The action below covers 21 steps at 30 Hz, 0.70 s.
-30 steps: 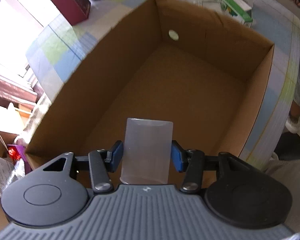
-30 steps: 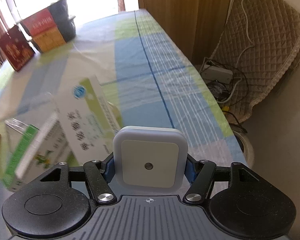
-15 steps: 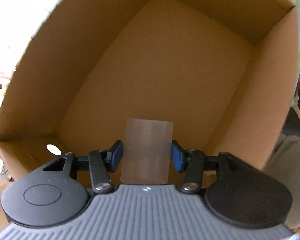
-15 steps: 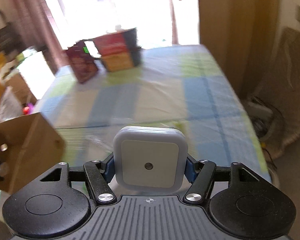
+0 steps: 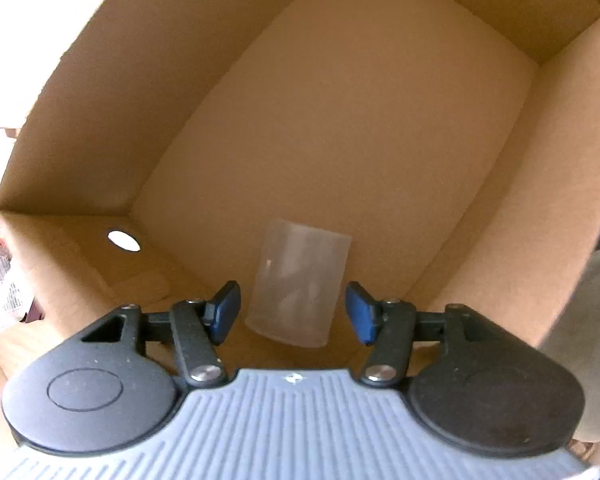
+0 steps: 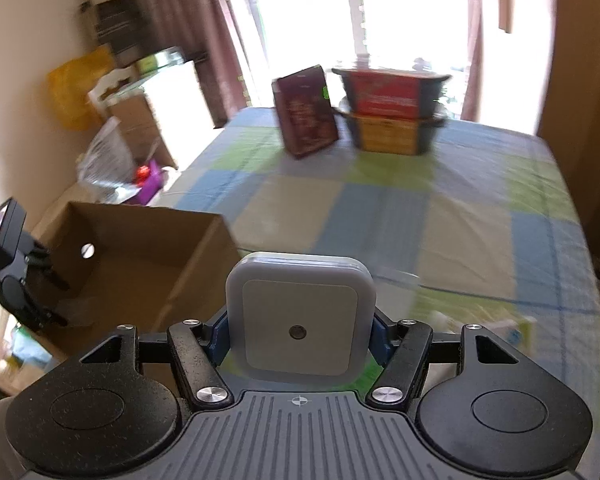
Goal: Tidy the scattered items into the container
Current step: 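Carry the cup into the cardboard box and open the left tool while the right tool drops the night-light there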
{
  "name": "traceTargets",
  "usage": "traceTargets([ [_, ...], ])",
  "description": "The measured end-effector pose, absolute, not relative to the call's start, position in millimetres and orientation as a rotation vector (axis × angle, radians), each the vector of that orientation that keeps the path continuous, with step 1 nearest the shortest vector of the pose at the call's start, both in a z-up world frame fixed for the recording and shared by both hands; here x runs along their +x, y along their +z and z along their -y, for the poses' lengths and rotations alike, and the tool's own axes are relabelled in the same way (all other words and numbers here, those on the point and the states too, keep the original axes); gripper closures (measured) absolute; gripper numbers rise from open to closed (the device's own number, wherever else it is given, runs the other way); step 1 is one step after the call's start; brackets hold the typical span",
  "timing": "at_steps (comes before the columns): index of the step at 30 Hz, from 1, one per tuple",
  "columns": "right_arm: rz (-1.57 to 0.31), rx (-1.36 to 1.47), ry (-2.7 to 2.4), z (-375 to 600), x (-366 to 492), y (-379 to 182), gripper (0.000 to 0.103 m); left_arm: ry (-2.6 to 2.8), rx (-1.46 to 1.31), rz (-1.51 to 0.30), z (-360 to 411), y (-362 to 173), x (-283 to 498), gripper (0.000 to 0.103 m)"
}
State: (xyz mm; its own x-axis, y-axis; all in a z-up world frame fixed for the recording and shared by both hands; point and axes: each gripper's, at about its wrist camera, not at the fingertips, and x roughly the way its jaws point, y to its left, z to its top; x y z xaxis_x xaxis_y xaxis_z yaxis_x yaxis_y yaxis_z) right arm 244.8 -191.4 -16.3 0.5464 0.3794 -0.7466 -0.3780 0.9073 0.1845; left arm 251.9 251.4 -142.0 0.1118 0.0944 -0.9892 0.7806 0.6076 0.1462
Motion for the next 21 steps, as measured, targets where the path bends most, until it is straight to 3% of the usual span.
traceTargets([
  [7, -0.903, -0.031, 0.614, 143, 258, -14, 0.035, -0.553, 0.747, -1.259, -290, -101, 216, 0.048],
  [10, -0.910, -0.074, 0.708, 117, 263, -17, 0.035, -0.535, 0.720, -1.203, -307, -84, 200, 0.043],
  [21, -0.963, -0.396, 0.942, 35, 274, -43, 0.035, -0.466, 0.606, -1.056, -330, -42, 160, 0.043],
])
